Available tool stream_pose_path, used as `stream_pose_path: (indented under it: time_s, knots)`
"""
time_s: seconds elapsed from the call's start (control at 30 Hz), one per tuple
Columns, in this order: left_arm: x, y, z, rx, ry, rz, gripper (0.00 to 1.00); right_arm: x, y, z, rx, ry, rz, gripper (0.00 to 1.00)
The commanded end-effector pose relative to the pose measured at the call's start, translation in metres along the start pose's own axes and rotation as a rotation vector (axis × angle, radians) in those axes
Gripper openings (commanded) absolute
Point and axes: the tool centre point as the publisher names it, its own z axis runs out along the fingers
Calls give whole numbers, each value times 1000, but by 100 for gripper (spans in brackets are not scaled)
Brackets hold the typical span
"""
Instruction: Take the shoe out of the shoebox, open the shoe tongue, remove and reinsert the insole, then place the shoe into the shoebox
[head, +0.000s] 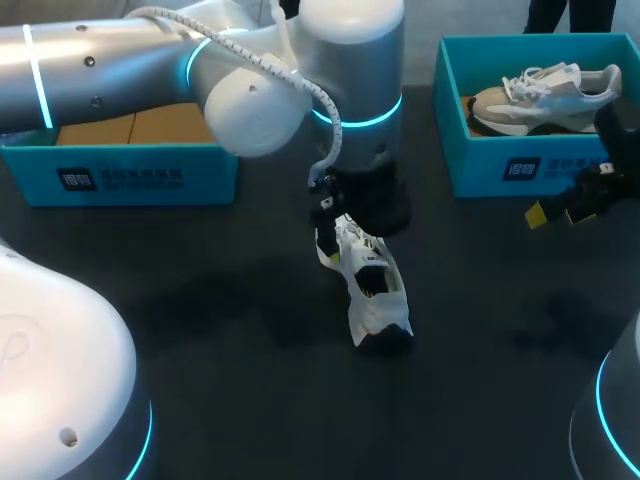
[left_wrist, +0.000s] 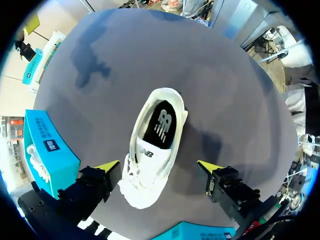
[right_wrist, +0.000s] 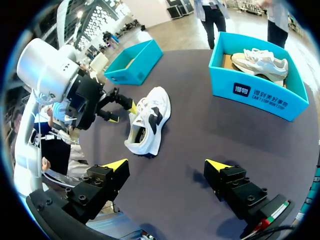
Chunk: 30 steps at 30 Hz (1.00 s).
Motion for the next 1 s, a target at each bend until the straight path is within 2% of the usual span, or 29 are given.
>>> stream_pose_path:
  time_s: [0.03,0.13,0.17,0.3,0.63,0.83,1.0]
  knots:
    - [3,-5,1,-21,-11,-27,100,0,-1,0,-1,-1,1,100]
    - [7,-24,3,-23,0,-185,100,0,-1,0,-1,-1,1,100]
    - [10,-32,4,3,8,-251,100,0,-1,0,-1,-1,1,100]
    - [17,-51,6,19,-27,-452,100,0,-1,0,-1,-1,1,100]
    - [37,-69,8,55,-94,-715,100,0,-1,0,-1,-1,1,100]
    - [44,-80,13,43,-115,-820,100,0,-1,0,-1,-1,1,100]
    - [47,-91,18,21,-91,-910,100,0,-1,0,-1,-1,1,100]
